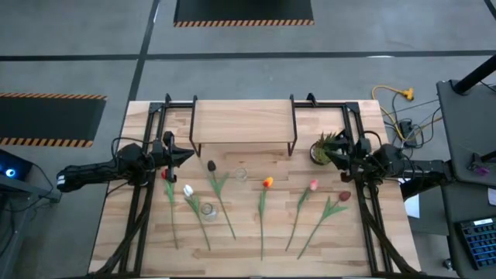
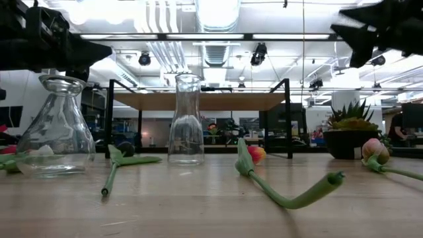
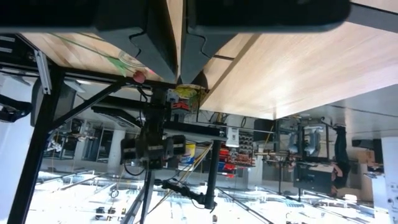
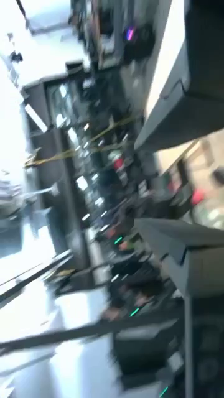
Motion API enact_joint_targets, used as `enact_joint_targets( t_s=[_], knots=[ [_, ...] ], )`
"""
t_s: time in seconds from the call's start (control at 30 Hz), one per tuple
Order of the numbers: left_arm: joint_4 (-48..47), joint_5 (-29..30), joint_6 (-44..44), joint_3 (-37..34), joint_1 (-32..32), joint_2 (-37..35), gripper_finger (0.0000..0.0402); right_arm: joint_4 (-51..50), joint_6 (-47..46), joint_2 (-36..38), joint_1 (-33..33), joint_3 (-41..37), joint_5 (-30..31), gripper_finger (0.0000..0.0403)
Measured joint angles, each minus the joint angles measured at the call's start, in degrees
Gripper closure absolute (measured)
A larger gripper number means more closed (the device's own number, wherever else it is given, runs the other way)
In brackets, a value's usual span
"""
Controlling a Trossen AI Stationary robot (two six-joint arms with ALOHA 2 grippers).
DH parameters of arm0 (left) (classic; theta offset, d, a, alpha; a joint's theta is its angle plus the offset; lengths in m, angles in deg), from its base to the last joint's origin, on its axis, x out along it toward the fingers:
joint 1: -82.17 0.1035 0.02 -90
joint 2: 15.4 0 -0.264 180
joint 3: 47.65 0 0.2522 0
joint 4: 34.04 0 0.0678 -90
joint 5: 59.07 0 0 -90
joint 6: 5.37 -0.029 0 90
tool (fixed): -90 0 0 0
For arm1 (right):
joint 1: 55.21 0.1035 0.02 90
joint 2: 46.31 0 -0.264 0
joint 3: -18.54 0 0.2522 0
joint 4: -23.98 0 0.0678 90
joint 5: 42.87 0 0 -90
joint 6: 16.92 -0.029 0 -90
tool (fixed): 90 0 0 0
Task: Pick and place flowers into a vace then onto a shelf
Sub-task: Put the pink flower into the top transparent vase
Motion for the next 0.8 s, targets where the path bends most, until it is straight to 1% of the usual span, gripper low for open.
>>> enact_joint_targets(
  t_s=[0.13, 0.2, 0.3, 0.4, 0.47, 0.5, 0.67, 0.73, 0.8],
  knots=[
    [0.32, 0.01, -0.02, 0.01, 0.00, 0.00, 0.0398, 7.41, -3.92, -2.02, 0.08, 0.08, -4.16, 0.0182],
    [0.28, 0.01, 0.00, 0.00, 0.00, 0.01, 0.0398, 7.31, -5.20, -4.06, 0.32, 1.20, -4.31, 0.0175],
    [0.28, 0.03, -0.01, 0.01, 0.00, 0.01, 0.0398, 7.08, -5.88, -9.46, 0.81, 4.62, -4.10, 0.0172],
    [0.28, 0.03, 0.00, 0.01, 0.00, 0.00, 0.0398, 6.38, -6.42, -17.43, 1.65, 9.86, -3.91, 0.0172],
    [0.28, 0.03, 0.00, -0.01, 0.00, 0.00, 0.0398, 2.68, -7.71, -22.98, 2.05, 14.15, -3.46, 0.0172],
    [0.28, 0.03, 0.00, -0.01, 0.00, 0.00, 0.0398, -0.36, -9.05, -25.59, 2.23, 16.42, -2.02, 0.0172],
    [0.25, 0.03, 0.00, 0.00, 0.00, 0.00, 0.0398, -20.11, -19.53, -38.09, 3.21, 26.52, 9.63, 0.0172],
    [0.25, 0.04, -0.01, -0.01, 0.00, 0.00, 0.0398, -26.18, -24.62, -42.88, 3.87, 29.34, 12.66, 0.0172],
    [0.24, 0.06, -0.02, 0.01, 0.00, 0.02, 0.0398, -28.40, -28.88, -46.99, 4.71, 32.10, 13.94, 0.0172]
  ],
)
